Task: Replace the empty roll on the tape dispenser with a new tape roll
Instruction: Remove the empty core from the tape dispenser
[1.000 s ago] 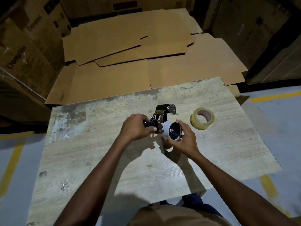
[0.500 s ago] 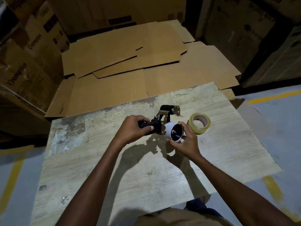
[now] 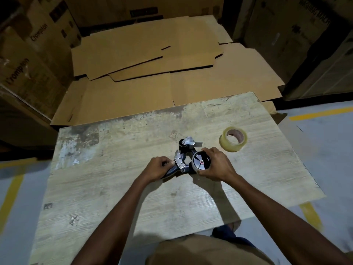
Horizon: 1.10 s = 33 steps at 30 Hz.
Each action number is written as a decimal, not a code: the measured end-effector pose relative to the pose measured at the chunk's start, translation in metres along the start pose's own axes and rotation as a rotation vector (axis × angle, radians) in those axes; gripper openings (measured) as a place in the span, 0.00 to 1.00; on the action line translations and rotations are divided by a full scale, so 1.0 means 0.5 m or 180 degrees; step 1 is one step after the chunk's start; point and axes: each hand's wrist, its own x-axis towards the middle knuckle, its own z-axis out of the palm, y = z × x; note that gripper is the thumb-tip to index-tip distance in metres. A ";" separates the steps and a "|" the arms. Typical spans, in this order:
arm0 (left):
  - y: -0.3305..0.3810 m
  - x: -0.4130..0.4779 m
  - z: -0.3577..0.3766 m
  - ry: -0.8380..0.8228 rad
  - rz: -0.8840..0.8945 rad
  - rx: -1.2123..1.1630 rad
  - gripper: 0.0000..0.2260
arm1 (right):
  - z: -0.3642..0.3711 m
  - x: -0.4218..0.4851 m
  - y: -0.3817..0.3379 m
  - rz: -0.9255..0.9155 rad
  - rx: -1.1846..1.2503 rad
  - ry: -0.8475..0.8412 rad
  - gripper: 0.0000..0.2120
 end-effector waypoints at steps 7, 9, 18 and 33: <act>-0.020 -0.019 0.042 0.1178 0.0963 0.1384 0.32 | 0.029 -0.012 0.010 -0.0027 0.0076 -0.0443 0.43; -0.002 -0.006 0.050 0.1080 0.0810 0.1317 0.31 | 0.025 -0.012 0.009 -0.0008 0.0124 -0.0523 0.45; 0.079 0.077 0.114 0.1063 -0.1059 -0.0227 0.37 | 0.042 -0.052 0.002 0.0366 0.0387 -0.0254 0.58; 0.102 0.117 0.141 0.1638 -0.1134 -0.0054 0.34 | 0.030 -0.019 -0.041 0.0620 -0.0037 -0.0512 0.50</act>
